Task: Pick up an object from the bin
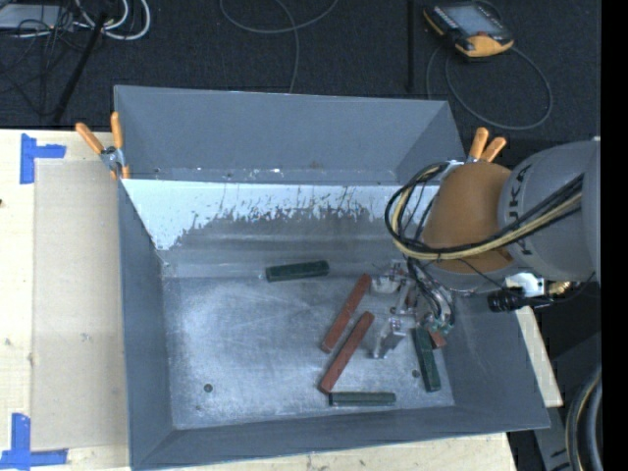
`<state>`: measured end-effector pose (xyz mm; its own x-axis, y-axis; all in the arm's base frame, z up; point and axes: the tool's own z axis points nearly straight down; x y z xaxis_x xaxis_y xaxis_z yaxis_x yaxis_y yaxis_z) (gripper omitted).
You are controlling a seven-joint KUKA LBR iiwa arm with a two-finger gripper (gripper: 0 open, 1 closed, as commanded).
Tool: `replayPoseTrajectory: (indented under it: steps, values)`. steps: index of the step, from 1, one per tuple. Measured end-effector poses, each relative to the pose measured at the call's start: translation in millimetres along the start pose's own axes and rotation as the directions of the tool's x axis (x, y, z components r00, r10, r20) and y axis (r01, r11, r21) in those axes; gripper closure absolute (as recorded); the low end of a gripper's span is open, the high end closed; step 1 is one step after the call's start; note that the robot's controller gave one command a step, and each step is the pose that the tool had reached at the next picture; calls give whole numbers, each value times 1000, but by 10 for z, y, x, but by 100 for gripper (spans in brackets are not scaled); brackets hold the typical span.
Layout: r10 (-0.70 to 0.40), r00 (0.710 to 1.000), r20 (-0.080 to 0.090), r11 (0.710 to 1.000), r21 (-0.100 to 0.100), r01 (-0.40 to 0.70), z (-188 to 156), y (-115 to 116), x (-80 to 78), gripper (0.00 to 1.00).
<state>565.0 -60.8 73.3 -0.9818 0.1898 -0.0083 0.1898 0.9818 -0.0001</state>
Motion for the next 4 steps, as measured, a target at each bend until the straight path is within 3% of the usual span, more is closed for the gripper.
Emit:
replayPoseTrajectory:
  steps: [1,2,3,4]
  values:
    - [0,1000,0,1000,0,0,0,0,0,0]
    - [80,997,4,997,-2,-80,-25,643,-8,100]
    - [79,997,2,997,-1,-79,-8,639,2,0]
    - [79,997,2,997,-1,-79,-8,639,2,0]
